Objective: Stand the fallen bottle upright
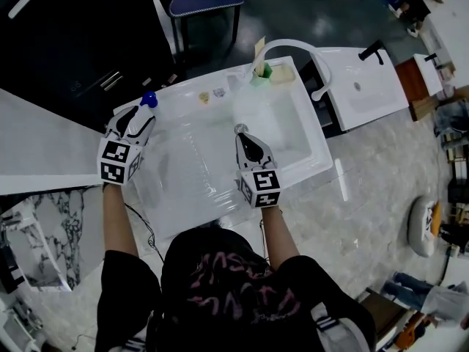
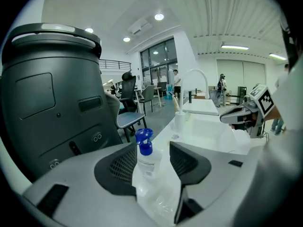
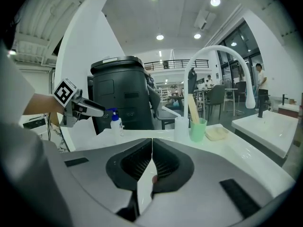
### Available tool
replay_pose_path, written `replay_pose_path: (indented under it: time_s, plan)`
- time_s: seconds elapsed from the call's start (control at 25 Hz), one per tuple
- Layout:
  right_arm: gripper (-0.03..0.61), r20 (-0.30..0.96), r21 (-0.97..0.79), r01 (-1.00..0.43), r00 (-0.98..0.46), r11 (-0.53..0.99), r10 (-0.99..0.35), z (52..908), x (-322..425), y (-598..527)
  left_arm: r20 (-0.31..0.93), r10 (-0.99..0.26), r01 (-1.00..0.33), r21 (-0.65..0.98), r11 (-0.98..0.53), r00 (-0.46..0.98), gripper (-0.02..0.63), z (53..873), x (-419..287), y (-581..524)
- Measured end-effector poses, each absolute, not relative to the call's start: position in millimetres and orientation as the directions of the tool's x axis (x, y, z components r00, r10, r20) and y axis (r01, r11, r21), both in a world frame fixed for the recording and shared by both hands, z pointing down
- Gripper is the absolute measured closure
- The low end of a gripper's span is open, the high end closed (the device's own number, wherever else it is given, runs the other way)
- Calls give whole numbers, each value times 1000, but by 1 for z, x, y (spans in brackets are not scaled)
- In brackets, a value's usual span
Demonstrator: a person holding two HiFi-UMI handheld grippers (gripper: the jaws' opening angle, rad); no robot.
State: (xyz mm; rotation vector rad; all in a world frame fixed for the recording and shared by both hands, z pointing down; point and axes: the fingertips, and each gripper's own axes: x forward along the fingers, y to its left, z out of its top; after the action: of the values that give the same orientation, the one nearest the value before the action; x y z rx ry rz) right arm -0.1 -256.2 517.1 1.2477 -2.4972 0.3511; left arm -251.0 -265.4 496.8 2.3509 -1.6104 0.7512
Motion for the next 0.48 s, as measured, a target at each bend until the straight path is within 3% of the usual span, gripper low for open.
replay_pose_path:
  time_s: [0.24,0.48]
  plan:
    - [563,344,-59,-801,-576,595,-741,490,2,-233,462,-856,-939,-125,-321,231,395,472,-250,-228]
    - [563,283,-40,-793,-593,608,-754,458,5,-208,338,-926,-975,-76,-206,169,484,434,-239,-181]
